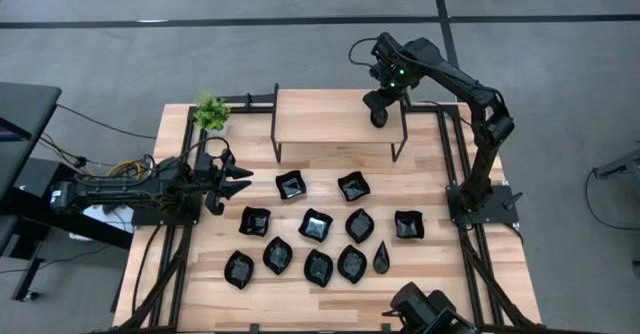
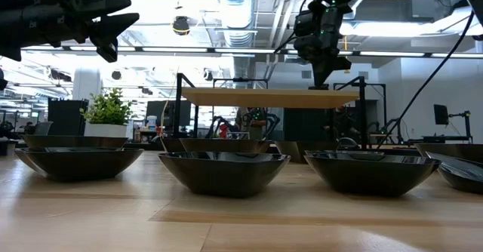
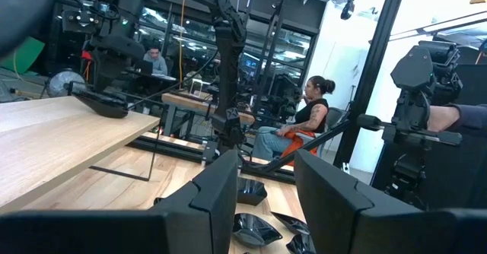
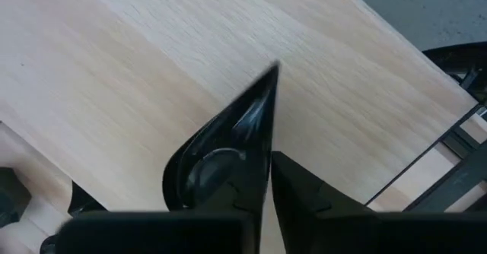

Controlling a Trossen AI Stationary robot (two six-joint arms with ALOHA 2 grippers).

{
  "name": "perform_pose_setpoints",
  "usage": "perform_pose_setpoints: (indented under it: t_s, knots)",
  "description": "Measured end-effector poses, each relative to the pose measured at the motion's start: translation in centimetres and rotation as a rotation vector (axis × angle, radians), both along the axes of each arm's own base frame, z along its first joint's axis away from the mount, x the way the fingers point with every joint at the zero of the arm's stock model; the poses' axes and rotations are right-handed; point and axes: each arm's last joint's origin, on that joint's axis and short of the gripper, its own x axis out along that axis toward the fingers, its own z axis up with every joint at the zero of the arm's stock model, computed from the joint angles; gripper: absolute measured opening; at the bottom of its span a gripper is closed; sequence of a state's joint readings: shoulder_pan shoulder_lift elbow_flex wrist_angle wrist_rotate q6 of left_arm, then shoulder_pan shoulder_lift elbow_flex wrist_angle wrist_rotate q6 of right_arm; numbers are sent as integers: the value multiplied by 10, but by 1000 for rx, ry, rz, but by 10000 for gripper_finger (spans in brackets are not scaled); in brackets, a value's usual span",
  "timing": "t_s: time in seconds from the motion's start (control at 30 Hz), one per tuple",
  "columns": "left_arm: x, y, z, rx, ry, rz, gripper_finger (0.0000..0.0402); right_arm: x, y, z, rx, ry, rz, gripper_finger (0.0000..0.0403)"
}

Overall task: Pick & Place Mini shaped plates
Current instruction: Stack the drop shaped plate on top of the other drop shaped plate on the shelf

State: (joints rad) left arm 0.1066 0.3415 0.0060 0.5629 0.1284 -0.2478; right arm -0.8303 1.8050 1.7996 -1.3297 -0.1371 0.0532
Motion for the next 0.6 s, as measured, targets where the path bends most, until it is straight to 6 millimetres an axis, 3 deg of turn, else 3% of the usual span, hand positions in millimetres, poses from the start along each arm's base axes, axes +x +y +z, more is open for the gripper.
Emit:
perform_pose_setpoints:
  t_s: [0.33, 0.5, 0.6]
  knots:
    - [0, 0, 0, 0, -3, 0, 132, -6, 0, 3, 18, 30, -6, 62]
    - [0, 0, 1, 0, -6, 0, 132, -15, 10, 26, 48, 56, -20, 59]
    - [0, 0, 1, 0, -6, 0, 132, -16, 35, 51, 35, 24, -9, 58]
